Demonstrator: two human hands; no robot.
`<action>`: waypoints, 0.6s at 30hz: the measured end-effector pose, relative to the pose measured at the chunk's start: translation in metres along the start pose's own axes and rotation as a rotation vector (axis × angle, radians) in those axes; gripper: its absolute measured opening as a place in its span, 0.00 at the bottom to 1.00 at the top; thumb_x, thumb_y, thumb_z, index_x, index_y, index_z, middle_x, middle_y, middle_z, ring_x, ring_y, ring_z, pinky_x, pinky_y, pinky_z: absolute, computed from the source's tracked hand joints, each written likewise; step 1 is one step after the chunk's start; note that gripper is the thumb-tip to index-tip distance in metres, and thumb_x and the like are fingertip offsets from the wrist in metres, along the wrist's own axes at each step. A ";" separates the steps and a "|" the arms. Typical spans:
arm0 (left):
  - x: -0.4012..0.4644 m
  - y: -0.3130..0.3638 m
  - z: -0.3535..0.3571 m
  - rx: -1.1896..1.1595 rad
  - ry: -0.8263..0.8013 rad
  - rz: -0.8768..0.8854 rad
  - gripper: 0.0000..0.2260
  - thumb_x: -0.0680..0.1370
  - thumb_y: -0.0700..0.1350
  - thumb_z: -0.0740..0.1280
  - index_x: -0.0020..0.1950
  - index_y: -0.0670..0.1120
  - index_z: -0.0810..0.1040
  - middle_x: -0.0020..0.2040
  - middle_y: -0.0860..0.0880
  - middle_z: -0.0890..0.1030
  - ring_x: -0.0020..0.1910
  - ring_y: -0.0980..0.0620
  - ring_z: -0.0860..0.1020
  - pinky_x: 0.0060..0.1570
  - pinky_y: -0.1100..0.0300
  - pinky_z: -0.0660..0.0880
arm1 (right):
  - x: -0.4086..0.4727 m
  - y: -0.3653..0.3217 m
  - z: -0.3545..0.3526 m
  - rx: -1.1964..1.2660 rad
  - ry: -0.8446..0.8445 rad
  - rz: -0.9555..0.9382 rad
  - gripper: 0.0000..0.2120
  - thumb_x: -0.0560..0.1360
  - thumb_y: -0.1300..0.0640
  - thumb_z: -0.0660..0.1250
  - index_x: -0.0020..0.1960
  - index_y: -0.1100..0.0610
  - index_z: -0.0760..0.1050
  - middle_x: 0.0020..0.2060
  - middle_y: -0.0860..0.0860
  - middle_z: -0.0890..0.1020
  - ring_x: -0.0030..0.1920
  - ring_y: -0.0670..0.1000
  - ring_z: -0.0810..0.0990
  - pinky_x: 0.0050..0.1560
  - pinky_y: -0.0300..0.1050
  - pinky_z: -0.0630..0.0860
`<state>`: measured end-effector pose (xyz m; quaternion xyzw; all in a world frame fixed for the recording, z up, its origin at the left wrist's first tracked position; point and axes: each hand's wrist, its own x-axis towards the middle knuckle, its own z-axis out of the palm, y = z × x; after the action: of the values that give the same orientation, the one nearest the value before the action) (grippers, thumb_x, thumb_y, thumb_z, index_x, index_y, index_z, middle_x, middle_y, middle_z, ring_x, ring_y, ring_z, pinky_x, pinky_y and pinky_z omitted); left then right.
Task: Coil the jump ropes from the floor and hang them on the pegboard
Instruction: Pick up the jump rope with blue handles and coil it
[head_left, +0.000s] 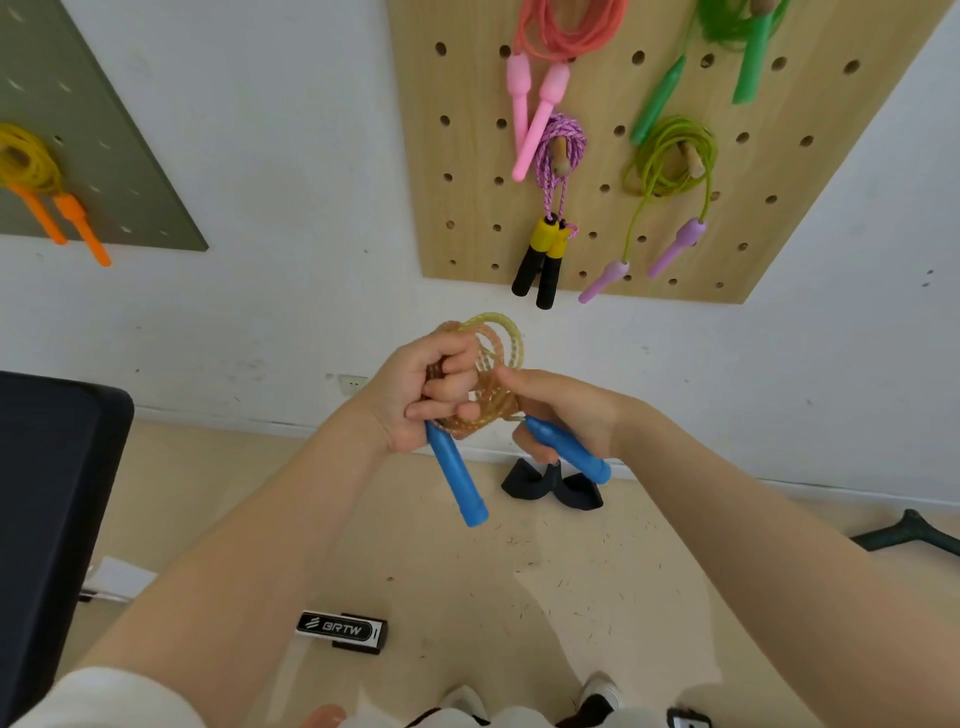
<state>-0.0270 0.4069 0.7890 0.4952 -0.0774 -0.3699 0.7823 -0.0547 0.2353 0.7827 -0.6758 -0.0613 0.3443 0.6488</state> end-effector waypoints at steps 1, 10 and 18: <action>0.000 0.001 0.001 0.006 -0.024 -0.019 0.18 0.73 0.47 0.58 0.23 0.49 0.65 0.16 0.55 0.56 0.12 0.59 0.52 0.23 0.67 0.69 | 0.001 0.000 0.003 0.062 -0.020 -0.005 0.17 0.77 0.42 0.56 0.46 0.56 0.73 0.37 0.47 0.79 0.21 0.47 0.65 0.23 0.36 0.64; 0.012 0.004 0.005 0.216 0.409 0.051 0.18 0.77 0.50 0.65 0.29 0.46 0.67 0.22 0.51 0.69 0.21 0.54 0.70 0.37 0.62 0.74 | 0.022 -0.016 0.009 -0.525 0.475 -0.119 0.09 0.78 0.60 0.54 0.41 0.62 0.67 0.30 0.56 0.70 0.19 0.48 0.67 0.24 0.40 0.66; 0.000 0.000 -0.009 0.155 0.474 0.196 0.19 0.81 0.54 0.56 0.32 0.48 0.61 0.25 0.54 0.62 0.24 0.54 0.66 0.30 0.62 0.72 | 0.005 -0.024 -0.020 -0.516 -0.038 0.221 0.21 0.79 0.41 0.51 0.52 0.55 0.74 0.25 0.50 0.74 0.23 0.49 0.59 0.31 0.33 0.66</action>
<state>-0.0228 0.4134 0.7849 0.6167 0.0321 -0.1589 0.7703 -0.0309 0.2246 0.8011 -0.8148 -0.0853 0.3984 0.4124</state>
